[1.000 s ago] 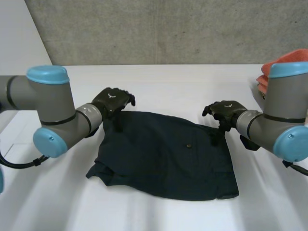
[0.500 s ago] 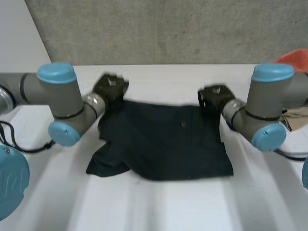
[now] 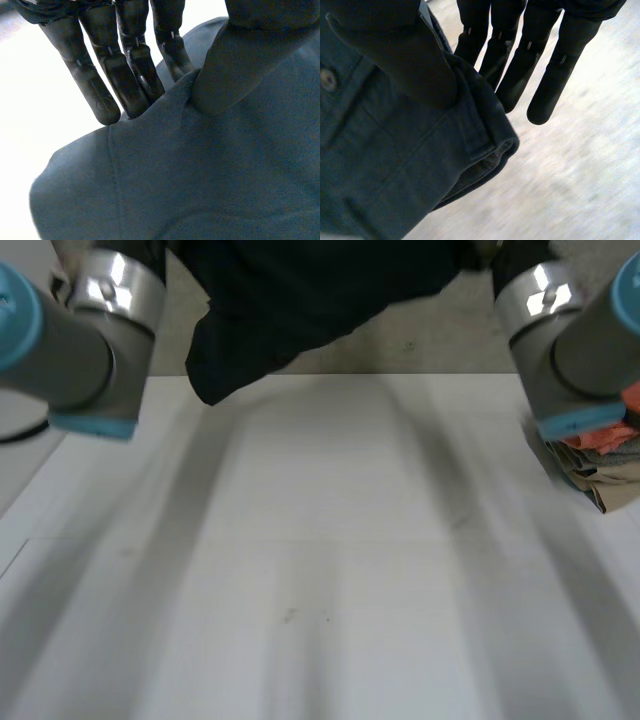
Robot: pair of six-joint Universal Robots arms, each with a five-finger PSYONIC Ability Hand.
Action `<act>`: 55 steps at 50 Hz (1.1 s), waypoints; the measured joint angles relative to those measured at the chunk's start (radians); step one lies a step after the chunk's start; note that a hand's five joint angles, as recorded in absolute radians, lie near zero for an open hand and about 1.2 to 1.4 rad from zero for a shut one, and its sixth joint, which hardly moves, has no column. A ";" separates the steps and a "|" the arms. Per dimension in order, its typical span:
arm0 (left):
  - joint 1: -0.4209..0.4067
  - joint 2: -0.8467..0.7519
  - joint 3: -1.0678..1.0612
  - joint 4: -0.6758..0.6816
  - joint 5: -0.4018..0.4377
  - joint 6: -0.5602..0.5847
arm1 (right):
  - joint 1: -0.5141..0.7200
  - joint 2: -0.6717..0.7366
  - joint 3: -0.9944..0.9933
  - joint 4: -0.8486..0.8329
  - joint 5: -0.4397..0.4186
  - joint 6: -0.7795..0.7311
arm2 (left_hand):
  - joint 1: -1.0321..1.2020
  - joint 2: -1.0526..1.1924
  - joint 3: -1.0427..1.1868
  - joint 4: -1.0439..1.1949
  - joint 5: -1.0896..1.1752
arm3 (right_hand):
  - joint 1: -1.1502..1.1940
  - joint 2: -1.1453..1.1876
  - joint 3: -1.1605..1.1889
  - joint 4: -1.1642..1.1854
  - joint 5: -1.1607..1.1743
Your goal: Fold the laundry.
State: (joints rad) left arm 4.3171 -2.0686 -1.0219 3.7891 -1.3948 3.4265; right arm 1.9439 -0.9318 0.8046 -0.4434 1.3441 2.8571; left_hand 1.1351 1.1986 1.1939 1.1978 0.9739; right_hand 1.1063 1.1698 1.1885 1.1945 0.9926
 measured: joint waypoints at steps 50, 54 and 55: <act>0.036 -0.185 -0.222 -0.687 0.039 0.101 | -0.010 -0.049 0.642 0.291 -0.055 -0.305 | -0.376 -0.460 -0.458 -0.469 -0.421 | 0.000 0.007 0.007 0.001 0.000; 0.037 -0.209 -0.211 -0.691 0.077 0.103 | -0.010 -0.050 0.641 0.291 -0.052 -0.305 | -0.227 -0.312 -0.317 -0.319 -0.276 | 0.000 0.007 0.007 0.000 0.000; 0.036 -0.213 -0.213 -0.691 0.088 0.103 | -0.010 -0.051 0.641 0.292 -0.052 -0.305 | -0.092 -0.166 -0.163 -0.163 -0.125 | 0.000 0.007 0.007 0.000 0.000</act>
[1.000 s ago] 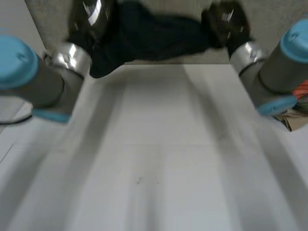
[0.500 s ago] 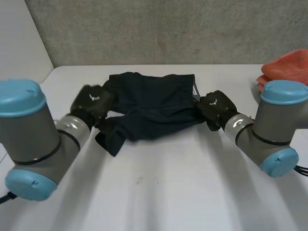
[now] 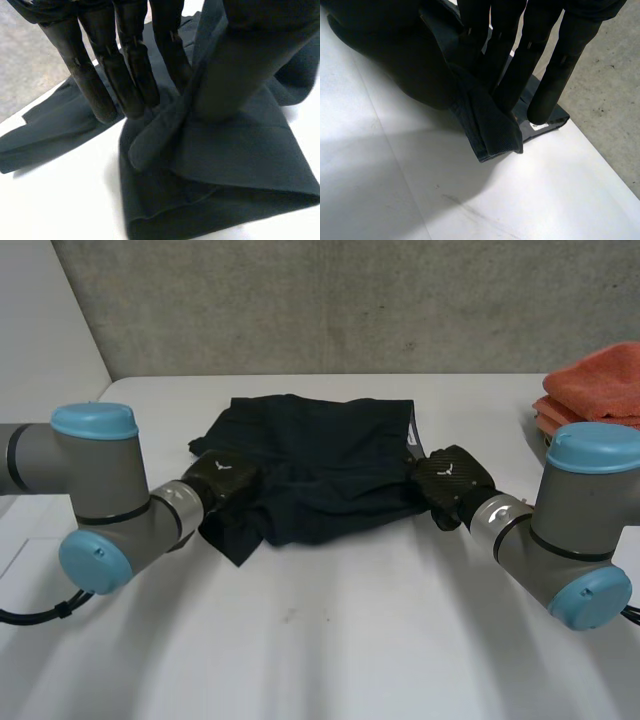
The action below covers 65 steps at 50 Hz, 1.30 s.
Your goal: Fold the laundry.
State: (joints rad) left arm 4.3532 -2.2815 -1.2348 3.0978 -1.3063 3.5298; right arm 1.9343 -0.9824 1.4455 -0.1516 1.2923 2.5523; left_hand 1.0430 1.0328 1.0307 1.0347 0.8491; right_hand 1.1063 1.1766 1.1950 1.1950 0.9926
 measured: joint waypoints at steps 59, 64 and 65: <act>-0.107 -0.092 0.077 0.445 -0.268 0.334 | 0.046 0.230 -0.255 -0.284 0.180 -0.240 | -0.157 -0.119 -0.104 -0.110 -0.097 | -0.372 -0.401 -0.398 -0.398 -0.366; -0.111 -0.107 0.080 0.519 -0.272 0.338 | 0.046 0.293 -0.311 -0.314 0.206 -0.227 | -0.819 -0.757 -0.741 -0.756 -0.740 | -0.875 -0.951 -0.960 -0.958 -0.937; -0.113 -0.106 0.075 0.528 -0.273 0.338 | 0.046 0.291 -0.311 -0.310 0.214 -0.220 | -0.840 -0.794 -0.788 -0.795 -0.779 | -0.877 -0.963 -0.978 -0.976 -0.945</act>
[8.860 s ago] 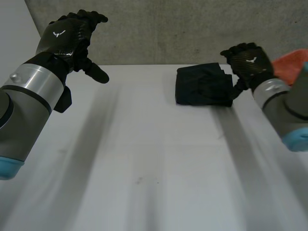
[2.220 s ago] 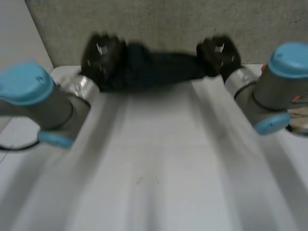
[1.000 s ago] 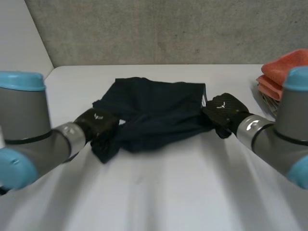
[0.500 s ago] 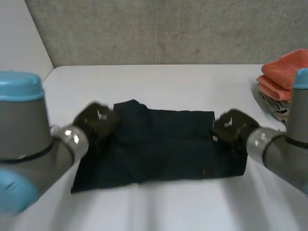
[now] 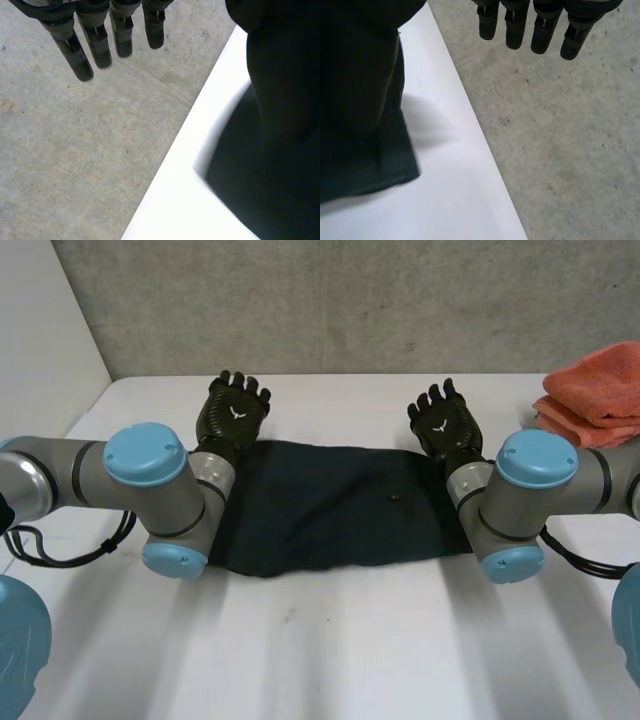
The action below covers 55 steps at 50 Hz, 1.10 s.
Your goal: Fold the laundry.
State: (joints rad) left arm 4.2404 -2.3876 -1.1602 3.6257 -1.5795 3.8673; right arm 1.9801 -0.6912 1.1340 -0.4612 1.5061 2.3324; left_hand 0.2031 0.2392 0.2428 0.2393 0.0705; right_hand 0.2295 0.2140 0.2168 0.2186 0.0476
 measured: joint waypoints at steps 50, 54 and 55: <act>-0.004 0.379 -0.366 -0.086 -0.030 -0.163 | 0.088 -0.473 0.413 0.131 -0.144 -0.296 | -0.004 -0.032 -0.031 -0.034 -0.022 | 0.878 0.953 0.959 0.978 0.939; -0.003 0.390 -0.384 -0.085 -0.031 -0.164 | 0.204 -0.383 0.396 0.079 -0.330 -0.299 | -0.004 -0.032 -0.031 -0.034 -0.022 | 0.885 0.953 0.964 0.978 0.946; -0.003 0.392 -0.386 -0.084 -0.031 -0.164 | 0.221 -0.364 0.394 0.075 -0.364 -0.300 | -0.004 -0.032 -0.031 -0.034 -0.022 | 0.884 0.953 0.964 0.978 0.944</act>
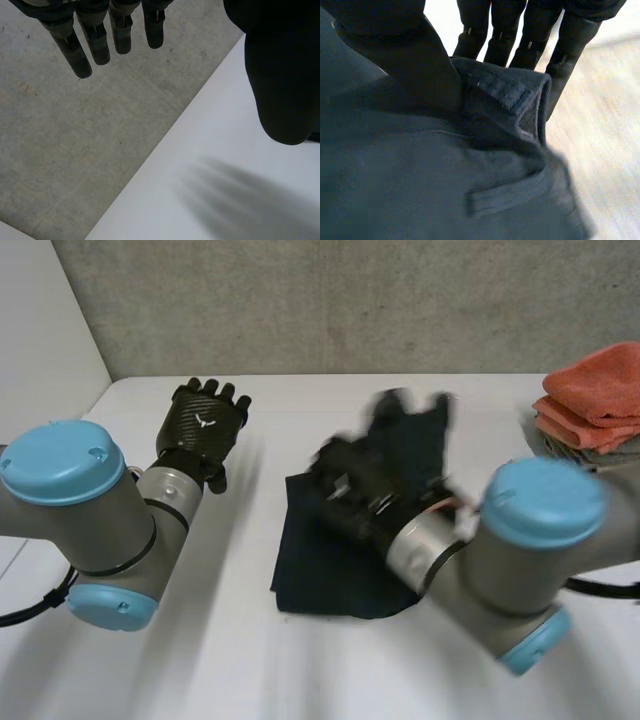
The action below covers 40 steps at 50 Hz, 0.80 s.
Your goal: Fold the laundry.
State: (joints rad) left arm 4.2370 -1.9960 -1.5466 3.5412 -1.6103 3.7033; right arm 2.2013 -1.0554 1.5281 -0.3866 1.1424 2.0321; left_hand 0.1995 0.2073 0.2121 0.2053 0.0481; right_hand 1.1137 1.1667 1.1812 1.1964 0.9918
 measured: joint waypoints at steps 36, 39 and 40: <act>-0.193 -0.239 0.332 -0.331 0.022 -0.263 | -0.215 0.066 -0.299 0.488 0.100 0.922 | 0.000 0.000 0.000 0.000 0.000 | -0.870 -0.949 -0.966 -0.984 -0.944; -0.199 -0.252 0.325 -0.365 0.001 -0.260 | -0.212 0.122 -0.335 0.515 0.083 0.906 | 0.000 0.000 0.000 0.000 0.000 | -0.870 -0.949 -0.966 -0.984 -0.944; -0.201 -0.257 0.314 -0.382 -0.018 -0.258 | -0.211 0.145 -0.344 0.520 0.074 0.900 | 0.000 0.000 0.000 0.000 0.000 | -0.870 -0.949 -0.966 -0.984 -0.944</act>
State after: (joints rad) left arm 4.0363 -2.2525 -1.2324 3.1590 -1.6283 3.4454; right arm 1.9898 -0.9106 1.1840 0.1333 1.2166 2.9318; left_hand 0.1995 0.2074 0.2121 0.2053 0.0482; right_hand 0.2436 0.2175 0.2156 0.2125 0.0479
